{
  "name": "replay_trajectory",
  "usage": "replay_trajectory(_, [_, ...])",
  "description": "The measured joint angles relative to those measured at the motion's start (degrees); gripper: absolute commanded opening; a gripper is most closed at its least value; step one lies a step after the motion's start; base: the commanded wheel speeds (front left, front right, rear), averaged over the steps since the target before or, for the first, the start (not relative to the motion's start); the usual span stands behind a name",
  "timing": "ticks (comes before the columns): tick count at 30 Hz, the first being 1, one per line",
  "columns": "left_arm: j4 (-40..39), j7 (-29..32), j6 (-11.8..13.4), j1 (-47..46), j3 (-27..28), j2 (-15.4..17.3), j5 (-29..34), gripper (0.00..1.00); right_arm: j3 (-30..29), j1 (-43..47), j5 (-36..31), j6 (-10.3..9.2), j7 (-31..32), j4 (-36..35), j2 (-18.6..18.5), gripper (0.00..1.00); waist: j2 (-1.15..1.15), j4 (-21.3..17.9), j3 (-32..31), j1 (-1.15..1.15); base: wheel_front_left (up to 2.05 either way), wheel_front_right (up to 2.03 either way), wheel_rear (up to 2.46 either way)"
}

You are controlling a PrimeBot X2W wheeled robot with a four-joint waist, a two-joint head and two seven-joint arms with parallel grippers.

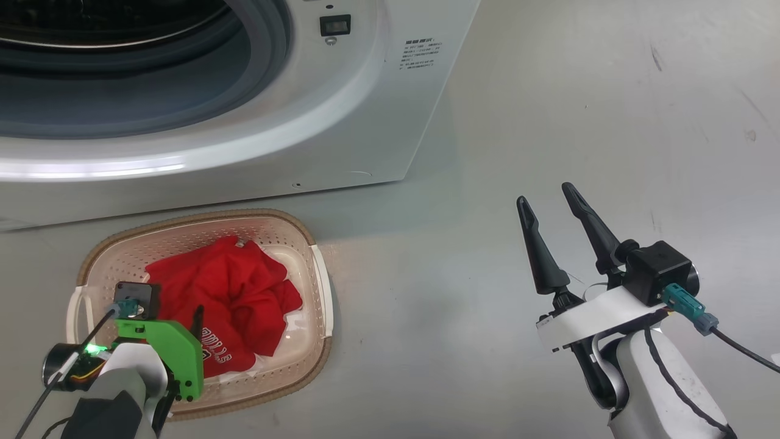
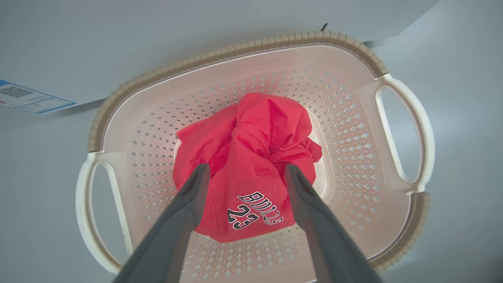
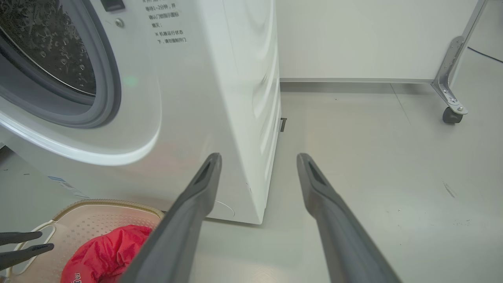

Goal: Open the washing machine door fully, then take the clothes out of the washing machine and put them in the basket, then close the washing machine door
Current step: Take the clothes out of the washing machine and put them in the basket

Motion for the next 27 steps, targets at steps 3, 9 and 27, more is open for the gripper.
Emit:
replay_trajectory(3, [0.21,-1.27,-0.01,-0.02,0.1,-0.36,-0.32,1.0,0.01,0.02,0.0,0.0,0.0,0.38,0.0,1.0,0.0,0.19,-1.03,0.0,0.0,0.0,0.0])
replay_trajectory(9, [0.1,-5.52,-0.15,-0.14,0.1,-1.49,-0.74,1.0,-0.32,0.06,0.0,0.04,0.0,1.1,0.0,1.0,0.0,0.77,-3.59,0.0,0.0,0.0,0.0])
replay_trajectory(27, [-2.98,-12.89,-0.68,-0.12,3.08,-2.46,-4.15,1.0,-3.69,3.48,1.01,0.07,0.0,2.37,-0.02,1.0,0.0,3.91,-14.09,0.0,0.0,0.0,0.0])
